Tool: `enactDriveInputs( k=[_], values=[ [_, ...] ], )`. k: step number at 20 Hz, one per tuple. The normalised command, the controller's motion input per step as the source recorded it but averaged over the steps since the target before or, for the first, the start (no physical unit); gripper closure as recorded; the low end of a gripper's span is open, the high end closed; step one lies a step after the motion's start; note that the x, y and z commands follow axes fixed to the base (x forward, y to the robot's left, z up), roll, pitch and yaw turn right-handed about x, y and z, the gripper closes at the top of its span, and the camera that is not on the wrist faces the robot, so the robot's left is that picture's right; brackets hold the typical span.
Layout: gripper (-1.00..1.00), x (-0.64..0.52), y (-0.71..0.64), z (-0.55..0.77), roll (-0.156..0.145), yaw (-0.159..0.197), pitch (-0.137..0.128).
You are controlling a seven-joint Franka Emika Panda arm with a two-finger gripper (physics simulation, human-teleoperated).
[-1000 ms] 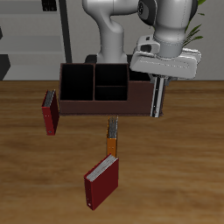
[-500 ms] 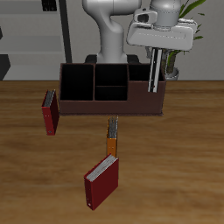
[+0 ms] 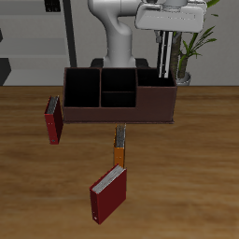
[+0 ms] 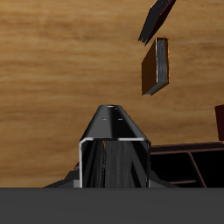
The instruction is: Place the striped book into the back desk caddy's right compartment
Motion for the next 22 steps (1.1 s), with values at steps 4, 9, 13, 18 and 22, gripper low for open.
enactDriveInputs(
  k=[4,9,13,18,22],
  values=[
    [1.00,-0.51,0.07,0.31,0.003,0.033,-0.041],
    [1.00,-0.44,0.05,0.20,-0.038,0.007,-0.051],
    [1.00,-0.40,0.03,0.13,-0.019,-0.003,-0.021],
    [1.00,-0.37,0.01,0.04,0.011,0.001,0.013],
    [1.00,-0.16,-0.02,-0.14,0.005,0.008,0.028]
  ],
)
